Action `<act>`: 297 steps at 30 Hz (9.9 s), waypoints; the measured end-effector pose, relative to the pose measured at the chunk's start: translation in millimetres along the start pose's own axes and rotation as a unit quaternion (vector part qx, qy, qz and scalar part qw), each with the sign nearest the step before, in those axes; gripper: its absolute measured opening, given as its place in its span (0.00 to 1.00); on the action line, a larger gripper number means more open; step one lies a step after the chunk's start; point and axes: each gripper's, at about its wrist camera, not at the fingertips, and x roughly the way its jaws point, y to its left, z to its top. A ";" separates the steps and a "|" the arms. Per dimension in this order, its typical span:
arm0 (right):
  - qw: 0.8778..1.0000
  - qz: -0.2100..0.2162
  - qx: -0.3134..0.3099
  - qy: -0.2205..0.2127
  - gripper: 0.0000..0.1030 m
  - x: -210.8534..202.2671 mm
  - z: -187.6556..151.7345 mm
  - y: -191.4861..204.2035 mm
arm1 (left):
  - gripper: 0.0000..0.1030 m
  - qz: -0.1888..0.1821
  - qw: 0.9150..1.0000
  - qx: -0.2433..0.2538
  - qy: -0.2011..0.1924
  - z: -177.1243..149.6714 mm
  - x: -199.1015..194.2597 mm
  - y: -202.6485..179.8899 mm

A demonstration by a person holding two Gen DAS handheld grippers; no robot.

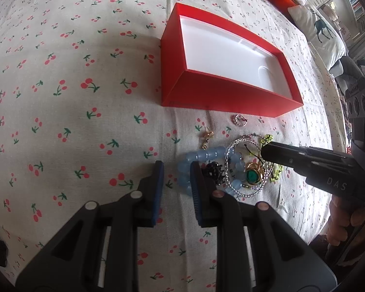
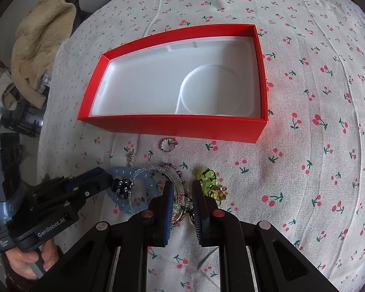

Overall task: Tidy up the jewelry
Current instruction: 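Grasp the light-blue bead bracelet with the left tool while the right tool grasps the silver chain bracelet, then lift both held bracelets and carry them toward the red box, then lower both bracelets into the red box and open both tools, then withdraw both open tools back toward the remaining jewelry, then grasp the black claw hair clip with the left tool while the right tool grasps the green-and-silver bead bracelet, then carry the clip and bracelet into the red box and open both tools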

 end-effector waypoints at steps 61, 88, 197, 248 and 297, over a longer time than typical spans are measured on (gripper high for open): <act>0.999 0.036 0.010 -0.036 0.04 -25.9 -4.1 -3.6 | 0.12 0.044 0.997 -0.006 -0.060 -6.1 -35.5 12.2; 0.999 0.025 0.012 -0.024 0.34 -20.6 -0.8 -16.0 | 0.13 0.064 0.998 -0.011 -0.027 -10.9 -16.0 21.4; 0.982 -0.105 -0.087 -0.132 0.80 -43.1 -56.4 -20.5 | 0.88 0.083 0.986 0.088 -0.112 -49.3 -19.1 20.2; 0.971 -0.109 -0.195 -0.085 0.54 18.2 -26.1 34.5 | 0.22 0.060 0.985 0.119 -0.112 -34.7 -18.3 8.7; 0.986 0.021 -0.113 -0.122 0.03 -60.9 -20.9 31.5 | 0.22 0.037 0.985 0.116 -0.125 -27.9 -43.4 -9.3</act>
